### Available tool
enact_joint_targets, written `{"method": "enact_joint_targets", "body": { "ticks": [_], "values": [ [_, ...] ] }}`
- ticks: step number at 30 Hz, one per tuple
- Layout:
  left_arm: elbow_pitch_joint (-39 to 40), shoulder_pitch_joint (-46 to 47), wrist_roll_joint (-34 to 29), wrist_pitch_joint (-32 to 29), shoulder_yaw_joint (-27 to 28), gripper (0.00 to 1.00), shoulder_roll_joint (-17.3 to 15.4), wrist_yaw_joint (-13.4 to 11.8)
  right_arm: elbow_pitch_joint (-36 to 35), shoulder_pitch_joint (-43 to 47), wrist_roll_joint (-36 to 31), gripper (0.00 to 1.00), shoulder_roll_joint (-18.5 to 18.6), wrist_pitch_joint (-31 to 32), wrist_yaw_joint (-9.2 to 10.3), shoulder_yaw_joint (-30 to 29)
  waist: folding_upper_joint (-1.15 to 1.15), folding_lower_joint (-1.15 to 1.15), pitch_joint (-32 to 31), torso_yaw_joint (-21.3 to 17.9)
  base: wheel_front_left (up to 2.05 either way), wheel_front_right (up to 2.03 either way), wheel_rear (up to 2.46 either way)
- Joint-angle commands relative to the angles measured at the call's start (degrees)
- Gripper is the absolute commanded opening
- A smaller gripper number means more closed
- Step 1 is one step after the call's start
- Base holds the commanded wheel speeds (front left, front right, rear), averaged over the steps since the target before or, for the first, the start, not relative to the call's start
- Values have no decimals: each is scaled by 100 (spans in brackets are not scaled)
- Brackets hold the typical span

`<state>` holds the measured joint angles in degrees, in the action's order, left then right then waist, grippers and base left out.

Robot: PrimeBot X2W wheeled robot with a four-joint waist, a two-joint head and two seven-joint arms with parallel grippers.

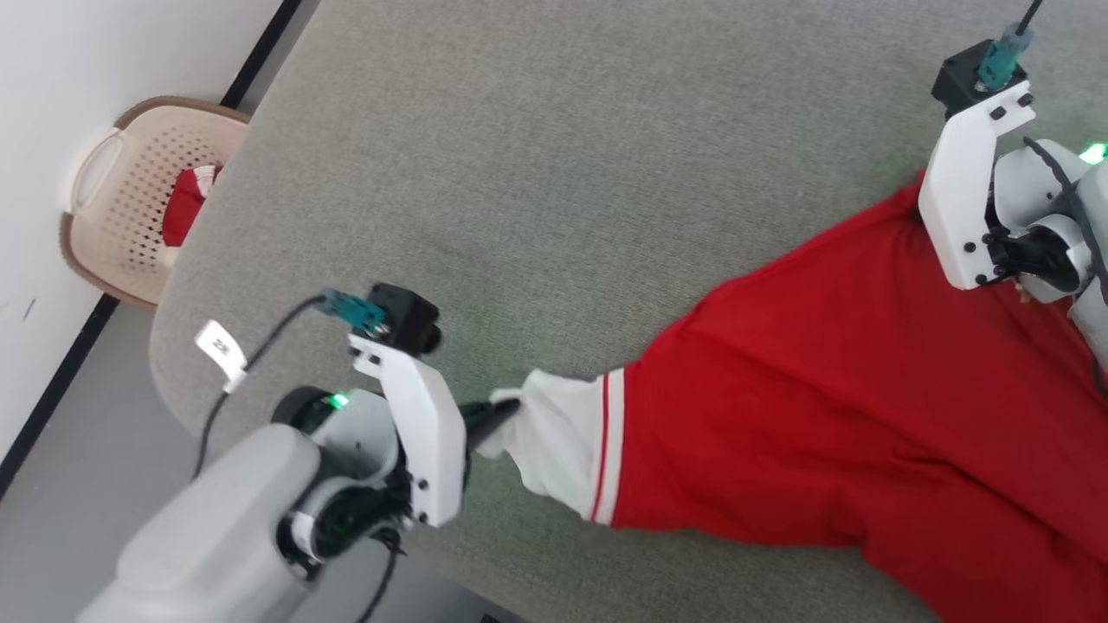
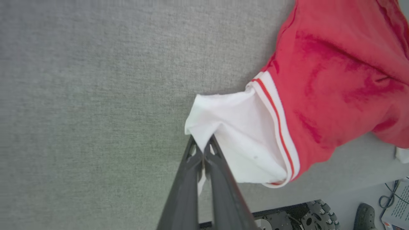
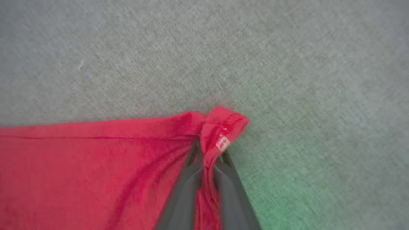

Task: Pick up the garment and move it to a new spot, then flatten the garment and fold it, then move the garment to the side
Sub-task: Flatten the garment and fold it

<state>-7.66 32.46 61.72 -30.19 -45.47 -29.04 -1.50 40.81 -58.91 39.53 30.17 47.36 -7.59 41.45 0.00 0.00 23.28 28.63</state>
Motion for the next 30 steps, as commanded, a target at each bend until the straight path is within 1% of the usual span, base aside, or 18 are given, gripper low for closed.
{"method": "enact_joint_targets", "body": {
  "ticks": [1, 5, 6, 10, 14, 19, 22, 25, 30],
  "values": [
    [-23, 133, 84, -30, 79, 0, -85, 17, 353, 434, 62, 0, 105, 117, 18, 212, 0, 0, -79, -104, 0, 0, 0],
    [-52, 404, -11, -171, 232, 0, -389, -57, 31, 37, 228, 0, 235, -249, 25, 94, 0, 0, -229, -340, 0, 0, 0],
    [-52, 404, -11, -171, 232, 0, -389, -57, 31, 37, 228, 0, 235, -249, 25, 94, 0, 0, -229, -340, 0, 0, 0],
    [-39, 810, -92, -415, 434, 0, -776, -183, -383, -177, 391, 0, 341, -649, 23, 3, 0, 0, -437, -639, 0, 0, 0],
    [-54, 1324, -213, -679, 644, 0, -1137, -311, -736, -236, 493, 0, 589, -851, 23, -155, 0, 0, -624, -980, 0, 0, 0],
    [-169, 2025, -418, -864, 874, 0, -1476, -314, -1174, -301, 506, 0, 704, -1014, 23, -513, 0, 0, -830, -1422, 0, 0, 0],
    [-301, 2465, -595, -954, 887, 0, -1555, -260, -1446, -332, 465, 0, 755, -956, 24, -785, 0, 0, -929, -1633, 0, 0, 0],
    [-501, 2892, -723, -1022, 932, 0, -1534, -218, -1759, -337, 397, 0, 740, -857, 24, -1060, 0, 0, -1016, -1810, 0, 0, 0],
    [-825, 3569, -898, -1159, 882, 0, -1438, -59, -2252, -257, 230, 0, 627, -549, 24, -1533, 0, 0, -1110, -2040, 0, 0, 0]
  ]
}}
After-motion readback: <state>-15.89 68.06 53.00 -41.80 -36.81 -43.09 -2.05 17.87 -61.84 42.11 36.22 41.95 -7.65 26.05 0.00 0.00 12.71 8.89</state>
